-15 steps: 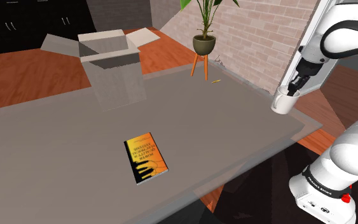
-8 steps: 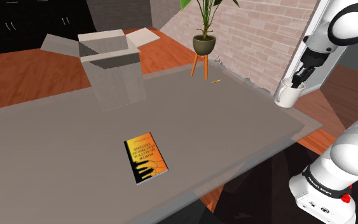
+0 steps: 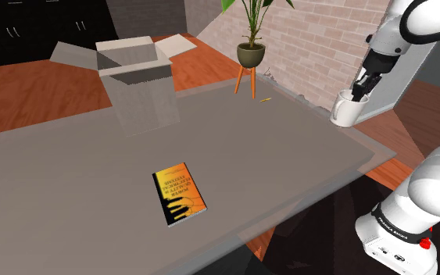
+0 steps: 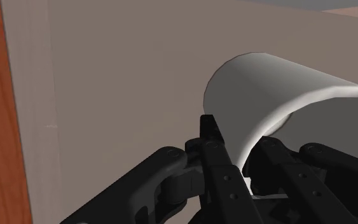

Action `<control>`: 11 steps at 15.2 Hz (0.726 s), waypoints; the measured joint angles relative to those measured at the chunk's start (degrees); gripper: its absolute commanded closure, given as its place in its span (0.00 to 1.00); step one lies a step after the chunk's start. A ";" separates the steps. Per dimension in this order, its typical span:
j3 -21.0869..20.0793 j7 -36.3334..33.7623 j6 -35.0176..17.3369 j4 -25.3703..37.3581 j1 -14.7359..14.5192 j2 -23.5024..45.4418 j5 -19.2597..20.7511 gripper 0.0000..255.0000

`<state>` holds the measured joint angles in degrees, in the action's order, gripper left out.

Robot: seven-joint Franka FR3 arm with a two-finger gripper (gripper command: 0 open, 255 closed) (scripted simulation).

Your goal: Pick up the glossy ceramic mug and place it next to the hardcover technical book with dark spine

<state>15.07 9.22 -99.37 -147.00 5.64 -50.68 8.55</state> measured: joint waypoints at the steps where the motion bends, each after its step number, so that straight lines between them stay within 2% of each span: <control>1: -1.12 -1.30 -0.71 -0.16 -0.72 0.64 -0.92 1.00; 5: -6.32 -7.02 -2.78 -0.08 -3.71 2.93 -4.85 1.00; 11: -12.60 -14.10 -6.01 3.76 -7.57 9.91 -9.45 1.00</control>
<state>2.47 -4.88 -105.38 -143.23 -1.93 -40.77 -0.90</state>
